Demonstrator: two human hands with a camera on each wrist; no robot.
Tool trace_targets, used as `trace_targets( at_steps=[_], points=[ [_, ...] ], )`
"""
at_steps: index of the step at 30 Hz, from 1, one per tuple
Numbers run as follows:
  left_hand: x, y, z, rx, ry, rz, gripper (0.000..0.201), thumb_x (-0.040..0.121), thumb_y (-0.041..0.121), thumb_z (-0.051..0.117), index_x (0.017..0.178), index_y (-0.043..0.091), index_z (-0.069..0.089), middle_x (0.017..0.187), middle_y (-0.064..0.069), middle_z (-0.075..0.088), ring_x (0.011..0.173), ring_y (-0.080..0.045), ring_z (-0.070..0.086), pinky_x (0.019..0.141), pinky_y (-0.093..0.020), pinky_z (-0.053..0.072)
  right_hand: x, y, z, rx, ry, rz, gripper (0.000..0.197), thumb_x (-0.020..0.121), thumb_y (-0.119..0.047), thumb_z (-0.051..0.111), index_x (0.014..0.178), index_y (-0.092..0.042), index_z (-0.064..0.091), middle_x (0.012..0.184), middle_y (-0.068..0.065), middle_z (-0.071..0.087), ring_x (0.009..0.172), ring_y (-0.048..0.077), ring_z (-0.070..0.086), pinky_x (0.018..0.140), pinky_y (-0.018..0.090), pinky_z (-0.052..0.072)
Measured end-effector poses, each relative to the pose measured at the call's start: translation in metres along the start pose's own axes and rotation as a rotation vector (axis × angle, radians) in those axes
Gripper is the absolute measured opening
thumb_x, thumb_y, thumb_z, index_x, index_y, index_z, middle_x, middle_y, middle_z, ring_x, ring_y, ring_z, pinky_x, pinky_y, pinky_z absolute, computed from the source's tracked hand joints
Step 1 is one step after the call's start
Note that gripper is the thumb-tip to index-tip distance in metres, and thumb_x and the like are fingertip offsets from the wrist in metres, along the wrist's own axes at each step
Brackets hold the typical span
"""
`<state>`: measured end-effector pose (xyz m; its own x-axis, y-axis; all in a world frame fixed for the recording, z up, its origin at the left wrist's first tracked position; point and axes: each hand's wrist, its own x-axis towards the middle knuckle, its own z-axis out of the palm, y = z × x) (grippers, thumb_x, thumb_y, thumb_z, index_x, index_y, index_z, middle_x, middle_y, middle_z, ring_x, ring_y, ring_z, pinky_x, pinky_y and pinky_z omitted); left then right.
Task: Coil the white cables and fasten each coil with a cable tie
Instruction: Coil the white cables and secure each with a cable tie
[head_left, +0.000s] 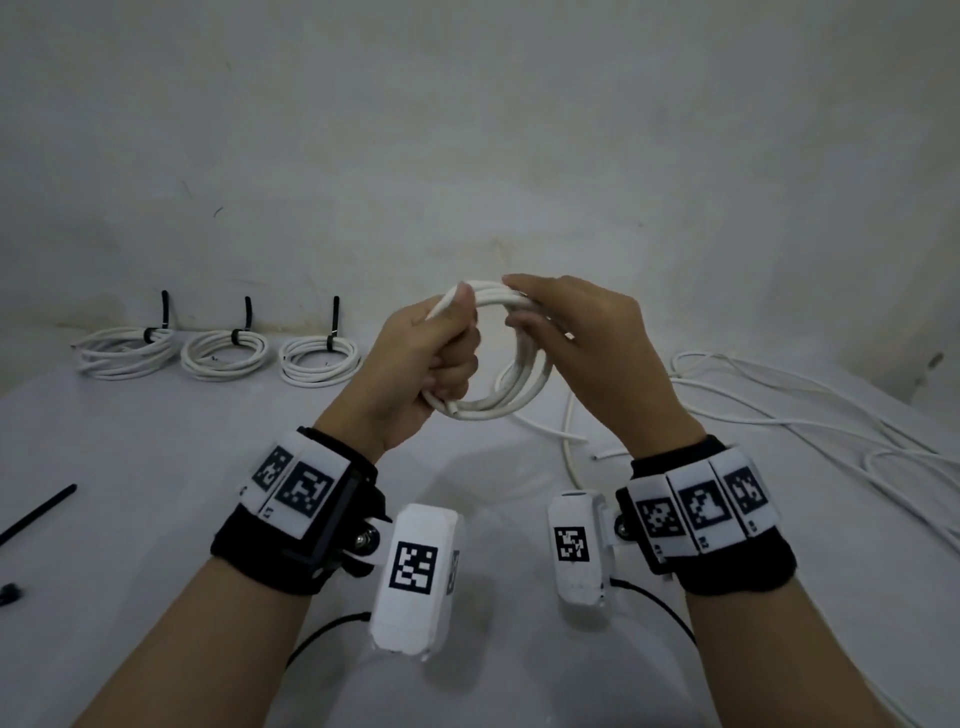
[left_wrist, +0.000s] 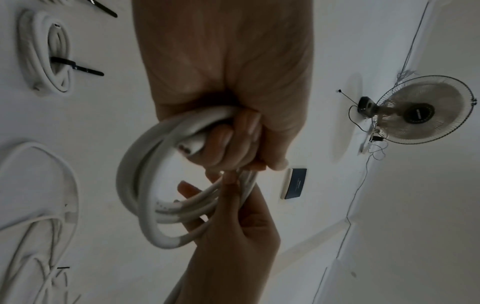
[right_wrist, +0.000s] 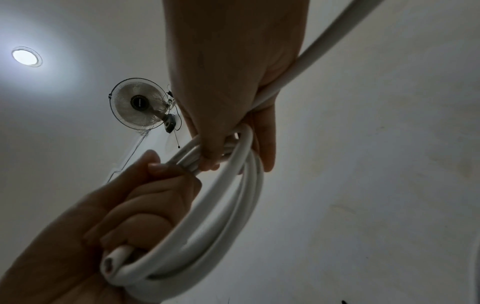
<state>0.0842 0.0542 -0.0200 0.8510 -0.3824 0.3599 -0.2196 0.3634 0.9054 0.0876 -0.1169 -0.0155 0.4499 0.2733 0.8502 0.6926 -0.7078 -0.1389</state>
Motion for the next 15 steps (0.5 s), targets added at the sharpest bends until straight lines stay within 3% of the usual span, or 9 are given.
trace_targets(
  at_steps=[4,6,9,15],
  points=[
    [0.005,0.009,-0.014,-0.109,0.148,0.035,0.033,0.092,0.038,0.04,0.068,0.016,0.034,0.041,0.012,0.023,0.031,0.001,0.019,0.034,-0.014,0.016,0.0,0.005,-0.012,0.068,0.01,0.082,0.023,0.093,-0.01,0.052,0.111,-0.009,0.066,0.081,0.0,0.059,0.059,0.009,0.056,0.057,0.025,0.048],
    [0.005,0.011,-0.019,-0.099,0.204,0.05,0.035,0.096,0.036,0.037,0.067,0.016,0.034,0.041,0.011,0.023,0.031,0.0,0.019,0.035,-0.014,0.017,0.001,0.003,-0.018,0.174,-0.041,0.212,0.026,0.093,-0.002,0.047,0.11,-0.014,0.062,0.076,-0.007,0.057,0.056,0.006,0.054,0.056,0.024,0.048],
    [0.005,0.012,-0.021,-0.084,0.253,0.071,0.036,0.099,0.033,0.038,0.068,0.016,0.036,0.041,0.011,0.023,0.032,-0.001,0.019,0.036,-0.015,0.018,0.001,-0.005,-0.026,0.397,-0.159,0.402,0.02,0.095,-0.004,0.046,0.105,-0.022,0.05,0.074,-0.003,0.061,0.052,0.012,0.053,0.05,0.023,0.048],
    [0.007,0.011,-0.02,-0.115,0.324,0.102,0.035,0.1,0.03,0.039,0.068,0.017,0.034,0.042,0.011,0.023,0.033,-0.002,0.018,0.034,-0.015,0.019,-0.002,0.001,-0.037,0.396,-0.313,0.427,0.017,0.093,-0.005,0.053,0.089,-0.021,0.049,0.08,-0.001,0.065,0.048,0.013,0.049,0.048,0.024,0.046]
  ],
)
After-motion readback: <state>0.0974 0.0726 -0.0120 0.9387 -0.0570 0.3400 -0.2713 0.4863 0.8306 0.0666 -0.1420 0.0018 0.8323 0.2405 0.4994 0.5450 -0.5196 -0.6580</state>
